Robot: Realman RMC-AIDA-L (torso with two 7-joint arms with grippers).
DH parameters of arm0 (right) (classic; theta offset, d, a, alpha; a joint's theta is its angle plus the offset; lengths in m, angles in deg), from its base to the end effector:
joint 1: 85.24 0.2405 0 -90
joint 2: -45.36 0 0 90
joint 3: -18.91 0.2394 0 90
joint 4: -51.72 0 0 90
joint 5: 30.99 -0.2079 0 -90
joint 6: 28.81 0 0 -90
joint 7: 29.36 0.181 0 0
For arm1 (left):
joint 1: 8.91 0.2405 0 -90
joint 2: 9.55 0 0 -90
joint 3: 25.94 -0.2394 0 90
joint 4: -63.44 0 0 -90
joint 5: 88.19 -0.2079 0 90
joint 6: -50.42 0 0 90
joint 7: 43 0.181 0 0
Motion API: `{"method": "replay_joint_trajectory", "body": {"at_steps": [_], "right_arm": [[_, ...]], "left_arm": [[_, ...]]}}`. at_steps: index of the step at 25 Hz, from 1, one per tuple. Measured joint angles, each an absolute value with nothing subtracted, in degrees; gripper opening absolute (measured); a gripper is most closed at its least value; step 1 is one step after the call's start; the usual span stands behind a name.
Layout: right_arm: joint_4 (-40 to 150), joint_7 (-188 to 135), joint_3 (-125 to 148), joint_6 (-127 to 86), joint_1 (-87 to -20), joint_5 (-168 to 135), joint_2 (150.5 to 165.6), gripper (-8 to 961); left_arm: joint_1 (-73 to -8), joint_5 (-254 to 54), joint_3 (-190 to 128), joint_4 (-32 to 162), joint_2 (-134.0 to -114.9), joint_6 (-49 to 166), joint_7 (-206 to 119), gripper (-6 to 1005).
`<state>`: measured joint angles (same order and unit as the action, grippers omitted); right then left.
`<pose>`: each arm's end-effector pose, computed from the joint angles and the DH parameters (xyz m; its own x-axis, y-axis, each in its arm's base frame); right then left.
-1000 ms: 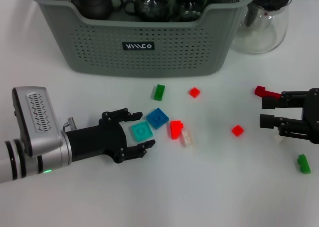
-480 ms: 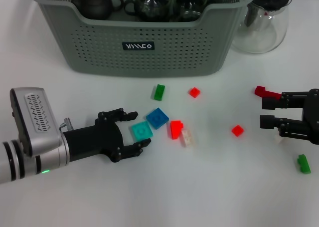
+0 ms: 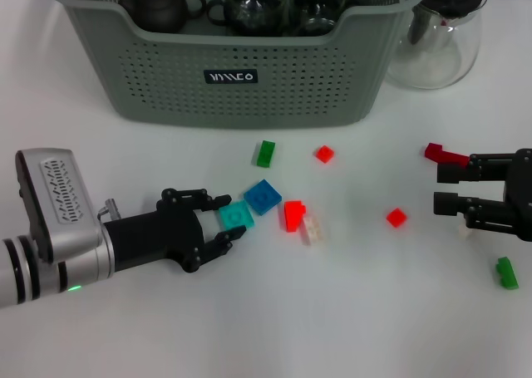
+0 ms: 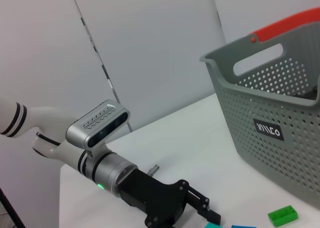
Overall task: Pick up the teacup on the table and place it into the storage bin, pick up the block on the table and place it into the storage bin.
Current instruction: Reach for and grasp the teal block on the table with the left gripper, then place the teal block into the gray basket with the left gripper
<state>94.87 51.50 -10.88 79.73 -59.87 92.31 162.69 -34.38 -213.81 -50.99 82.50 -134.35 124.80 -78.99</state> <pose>0.2541 0.2770 0.0136 0.7689 -0.4010 -0.4980 -0.4578 -0.8890 0.0090 -0.2923 0.2757 -0.1118 0.9246 0.1169 0.3625 0.2612 -0.8873 -0.3801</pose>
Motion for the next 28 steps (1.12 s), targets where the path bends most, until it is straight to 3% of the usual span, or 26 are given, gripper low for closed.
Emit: {"method": "replay_joint_trajectory", "body": {"at_steps": [10,14,15,20,25,28], "right_arm": [[94.9,51.5,-10.9,79.8,-60.1,92.1,162.69,517],[94.9,51.6,-10.9,79.8,-60.0,92.1,162.62,517],[94.9,51.6,-10.9,79.8,-60.0,92.1,162.61,517],[94.9,51.6,-10.9,79.8,-59.7,92.1,162.60,518],[94.9,51.6,-10.9,79.7,-59.5,92.0,162.60,518],[94.9,51.3,-10.9,79.7,-59.5,91.9,162.66,518]], "left_arm": [[-33.5,-213.9,-48.8,86.6,-133.87,133.0,-83.4,408],[-32.5,-213.7,-48.3,92.5,-133.38,142.4,-90.0,409],[-32.3,-212.0,-46.1,97.9,-132.39,152.8,-96.1,409],[-35.2,-203.8,-40.5,101.8,-130.54,165.2,-105.2,411],[-41.9,-191.3,-40.1,111.2,-129.85,163.1,-123.9,412],[-47.6,-191.8,-43.3,117.1,-128.42,153.5,-137.5,413]]}}
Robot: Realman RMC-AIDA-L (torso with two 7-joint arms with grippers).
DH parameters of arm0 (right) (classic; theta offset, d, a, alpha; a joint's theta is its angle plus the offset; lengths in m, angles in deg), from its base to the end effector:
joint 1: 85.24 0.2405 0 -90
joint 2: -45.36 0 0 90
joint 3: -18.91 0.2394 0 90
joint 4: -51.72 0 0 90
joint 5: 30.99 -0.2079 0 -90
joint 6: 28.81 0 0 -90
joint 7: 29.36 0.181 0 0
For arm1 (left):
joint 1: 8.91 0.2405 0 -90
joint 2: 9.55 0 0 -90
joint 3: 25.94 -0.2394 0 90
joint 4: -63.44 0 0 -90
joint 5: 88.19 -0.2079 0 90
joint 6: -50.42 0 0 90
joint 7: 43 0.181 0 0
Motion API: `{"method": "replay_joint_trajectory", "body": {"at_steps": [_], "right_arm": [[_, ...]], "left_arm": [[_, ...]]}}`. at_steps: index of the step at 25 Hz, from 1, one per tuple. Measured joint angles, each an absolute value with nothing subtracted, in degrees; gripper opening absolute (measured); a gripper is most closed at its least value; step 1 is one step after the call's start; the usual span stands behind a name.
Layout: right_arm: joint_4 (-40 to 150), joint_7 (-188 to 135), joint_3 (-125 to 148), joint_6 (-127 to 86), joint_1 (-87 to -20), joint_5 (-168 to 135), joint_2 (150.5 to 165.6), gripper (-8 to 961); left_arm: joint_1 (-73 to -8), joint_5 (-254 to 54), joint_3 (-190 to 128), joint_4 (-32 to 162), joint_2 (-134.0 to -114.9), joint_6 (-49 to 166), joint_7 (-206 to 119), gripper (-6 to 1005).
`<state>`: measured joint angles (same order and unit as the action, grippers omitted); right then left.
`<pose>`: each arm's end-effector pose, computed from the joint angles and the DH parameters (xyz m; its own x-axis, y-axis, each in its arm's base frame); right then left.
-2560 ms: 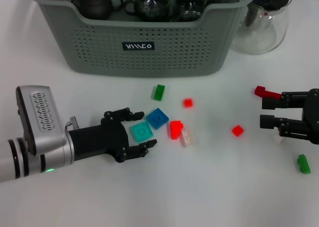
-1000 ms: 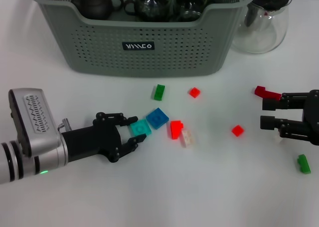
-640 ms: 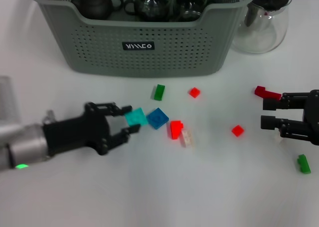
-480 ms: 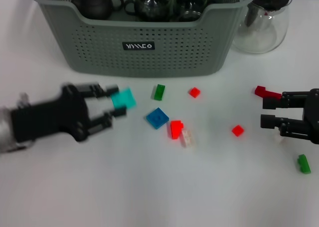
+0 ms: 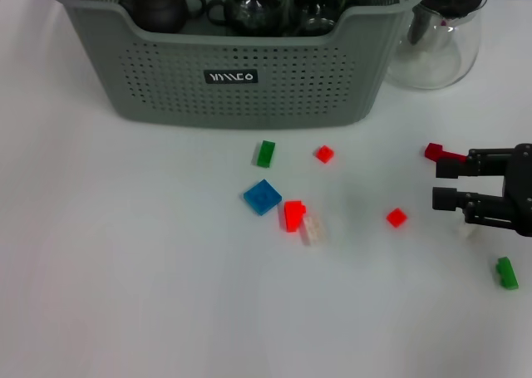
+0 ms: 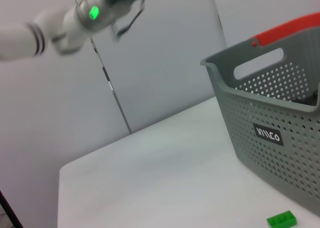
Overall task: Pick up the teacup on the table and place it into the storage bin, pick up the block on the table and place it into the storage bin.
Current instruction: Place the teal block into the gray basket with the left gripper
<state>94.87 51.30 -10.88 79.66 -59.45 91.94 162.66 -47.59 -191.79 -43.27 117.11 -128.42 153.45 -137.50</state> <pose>0.2515 0.2797 0.0143 0.7719 -0.3890 -0.5028 -0.4480 -0.8940 0.0039 -0.1518 0.3731 0.1083 0.5688 0.0939 0.8171 0.4453 -0.8704 -0.2099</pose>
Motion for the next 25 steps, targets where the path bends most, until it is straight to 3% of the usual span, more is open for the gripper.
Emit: {"method": "replay_joint_trajectory", "body": {"at_steps": [5,8,11,13,16,25], "right_arm": [[94.9,51.4,-10.9,79.7,-59.3,92.0,162.68,518],[94.9,51.4,-10.9,79.5,-59.1,92.0,162.74,518],[94.9,51.5,-10.9,79.1,-59.0,92.1,162.81,517],[94.9,51.5,-10.9,78.9,-59.0,92.2,162.87,517],[94.9,51.6,-10.9,78.9,-59.0,92.3,162.95,517],[94.9,51.6,-11.1,78.8,-59.0,92.3,163.04,517]], "left_arm": [[-55.6,-202.1,-63.7,120.5,-123.01,131.1,-161.0,415],[-60.8,-212.3,-71.8,118.4,-121.88,123.3,-169.6,416],[-63.6,-217.8,-73.8,116.3,-122.51,120.3,-171.4,417],[-66.3,-224.8,-77.7,113.9,-125.54,114.0,-172.9,417],[-67.7,-229.4,-81.5,111.5,-127.22,109.9,-174.4,418],[-72.6,-240.9,-85.4,102.1,-128.69,100.7,-182.8,421]]}}
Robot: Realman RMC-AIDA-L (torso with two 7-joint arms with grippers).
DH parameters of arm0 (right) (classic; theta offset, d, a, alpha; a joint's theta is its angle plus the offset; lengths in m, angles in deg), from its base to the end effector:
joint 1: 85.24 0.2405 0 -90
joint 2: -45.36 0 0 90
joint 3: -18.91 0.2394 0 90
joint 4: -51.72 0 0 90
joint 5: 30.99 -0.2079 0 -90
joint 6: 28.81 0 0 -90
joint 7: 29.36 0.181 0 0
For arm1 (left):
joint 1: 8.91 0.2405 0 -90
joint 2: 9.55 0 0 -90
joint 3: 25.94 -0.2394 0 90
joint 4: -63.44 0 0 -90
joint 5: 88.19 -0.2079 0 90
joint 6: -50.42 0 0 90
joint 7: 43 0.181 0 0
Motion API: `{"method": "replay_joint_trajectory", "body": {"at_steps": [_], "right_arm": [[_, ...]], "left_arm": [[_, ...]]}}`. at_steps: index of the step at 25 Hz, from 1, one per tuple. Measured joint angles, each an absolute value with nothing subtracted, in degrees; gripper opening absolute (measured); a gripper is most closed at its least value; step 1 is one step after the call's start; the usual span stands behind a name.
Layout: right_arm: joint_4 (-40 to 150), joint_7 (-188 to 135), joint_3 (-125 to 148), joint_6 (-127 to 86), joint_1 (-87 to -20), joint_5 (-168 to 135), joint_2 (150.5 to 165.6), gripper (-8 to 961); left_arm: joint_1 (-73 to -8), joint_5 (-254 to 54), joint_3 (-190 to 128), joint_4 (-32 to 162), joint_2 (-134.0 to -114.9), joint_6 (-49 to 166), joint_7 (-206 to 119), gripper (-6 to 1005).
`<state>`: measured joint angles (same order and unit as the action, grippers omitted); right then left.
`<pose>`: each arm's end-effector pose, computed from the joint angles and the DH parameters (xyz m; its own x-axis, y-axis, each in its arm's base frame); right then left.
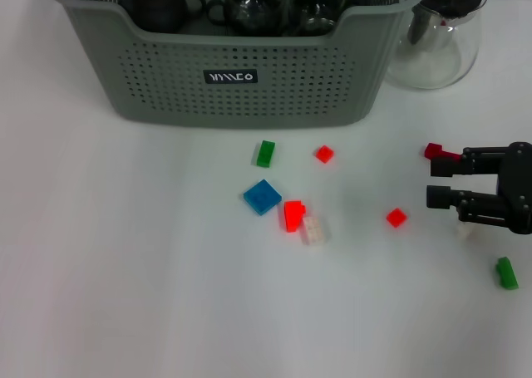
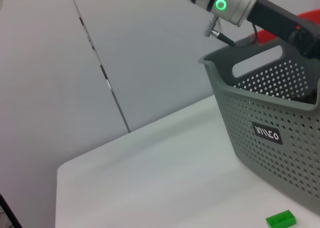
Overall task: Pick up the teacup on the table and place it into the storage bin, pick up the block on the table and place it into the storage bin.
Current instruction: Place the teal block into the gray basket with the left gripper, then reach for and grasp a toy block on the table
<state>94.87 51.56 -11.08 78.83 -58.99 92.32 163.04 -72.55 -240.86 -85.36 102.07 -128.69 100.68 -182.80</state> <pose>0.2500 0.2823 0.0108 0.7742 -0.3922 -0.4967 -0.4504 -0.8928 0.0028 -0.1101 0.4998 -0.0380 0.8428 0.5162 0.1523 0.4906 -0.6204 -0.6119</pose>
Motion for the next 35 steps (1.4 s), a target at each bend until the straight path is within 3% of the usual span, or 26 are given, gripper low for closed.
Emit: {"method": "replay_joint_trajectory", "body": {"at_steps": [7,13,17,22,28,35], "right_arm": [[94.8,51.4,-10.9,78.9,-59.1,92.3,163.03,517],[94.8,51.5,-10.9,78.9,-59.0,92.2,162.98,518],[94.7,51.4,-10.6,78.9,-58.9,91.9,163.04,518],[90.9,45.5,-7.3,79.5,-59.6,88.6,163.23,518],[86.2,38.5,-1.5,80.7,-62.0,84.6,162.11,518],[87.1,43.6,3.7,80.9,-62.8,84.8,159.16,517]], "left_arm": [[-69.6,-238.2,-84.4,109.8,-130.00,102.8,-183.4,423],[-55.1,-219.0,-82.2,133.0,-133.15,111.1,-174.8,551],[-43.9,-196.4,-77.5,141.3,-134.32,124.9,-158.6,548],[-38.0,-184.1,-65.2,133.6,-134.14,146.5,-145.3,546],[-34.1,-190.4,-56.5,124.6,-134.09,156.6,-131.8,554],[-33.6,-207.2,-57.1,110.2,-134.36,156.2,-114.8,565]]}}
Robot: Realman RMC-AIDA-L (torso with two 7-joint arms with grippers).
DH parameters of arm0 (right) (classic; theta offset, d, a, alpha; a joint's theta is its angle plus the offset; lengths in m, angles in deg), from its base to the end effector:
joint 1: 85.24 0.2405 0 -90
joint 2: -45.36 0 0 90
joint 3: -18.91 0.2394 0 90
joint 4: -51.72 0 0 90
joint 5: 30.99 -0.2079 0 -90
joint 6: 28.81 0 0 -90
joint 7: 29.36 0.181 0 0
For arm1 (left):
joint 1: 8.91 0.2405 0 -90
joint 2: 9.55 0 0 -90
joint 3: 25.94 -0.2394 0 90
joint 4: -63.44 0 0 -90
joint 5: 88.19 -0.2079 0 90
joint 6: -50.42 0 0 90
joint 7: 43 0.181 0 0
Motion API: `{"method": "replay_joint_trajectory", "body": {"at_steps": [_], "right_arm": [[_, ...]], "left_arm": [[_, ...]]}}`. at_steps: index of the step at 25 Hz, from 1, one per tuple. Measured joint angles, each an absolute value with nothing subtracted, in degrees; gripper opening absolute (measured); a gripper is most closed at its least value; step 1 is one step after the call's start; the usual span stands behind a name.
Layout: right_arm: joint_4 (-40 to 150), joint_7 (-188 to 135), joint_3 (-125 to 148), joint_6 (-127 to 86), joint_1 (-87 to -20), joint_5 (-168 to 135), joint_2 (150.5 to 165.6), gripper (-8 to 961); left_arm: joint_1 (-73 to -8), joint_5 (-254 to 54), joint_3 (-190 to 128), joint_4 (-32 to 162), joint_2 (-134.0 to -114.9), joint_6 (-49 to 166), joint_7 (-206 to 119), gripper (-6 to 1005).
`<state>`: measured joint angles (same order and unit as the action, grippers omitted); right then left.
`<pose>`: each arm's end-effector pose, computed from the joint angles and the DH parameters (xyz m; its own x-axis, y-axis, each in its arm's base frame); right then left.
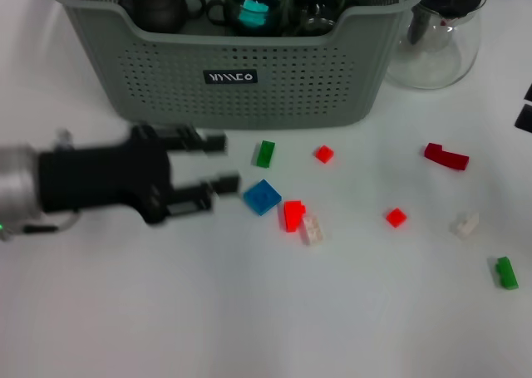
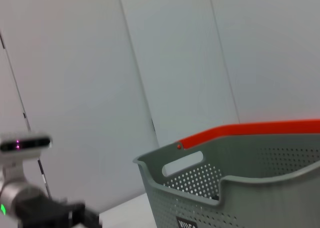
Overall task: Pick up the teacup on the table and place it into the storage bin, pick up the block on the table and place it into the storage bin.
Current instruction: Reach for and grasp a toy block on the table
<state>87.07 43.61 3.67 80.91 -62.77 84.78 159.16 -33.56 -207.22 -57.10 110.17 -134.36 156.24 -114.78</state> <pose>0.2746 0.2808 0.0630 0.6350 -0.2428 -0.7333 -0.5264 -0.8308 -0.1807 -0.2236 0.2787 -0.0176 0.7829 0.2201 0.5820 0.3256 -0.9419 -0.0818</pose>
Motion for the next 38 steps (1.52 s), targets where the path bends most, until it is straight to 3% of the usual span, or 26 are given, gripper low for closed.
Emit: {"method": "replay_joint_trajectory", "body": {"at_steps": [4,15,38], "right_arm": [[88.5,46.1,3.5,81.1,-62.8,84.8,158.54,517],[88.6,46.6,3.6,81.1,-62.7,84.9,158.61,518],[88.3,46.8,3.6,81.1,-62.6,84.8,158.65,518]], "left_arm": [[-34.7,-209.5,-58.1,97.5,-134.35,148.7,-100.3,571],[-37.8,-202.3,-57.8,77.1,-134.35,124.3,-77.8,588],[-36.9,-199.1,-56.1,73.3,-134.35,117.9,-70.3,577]]}}
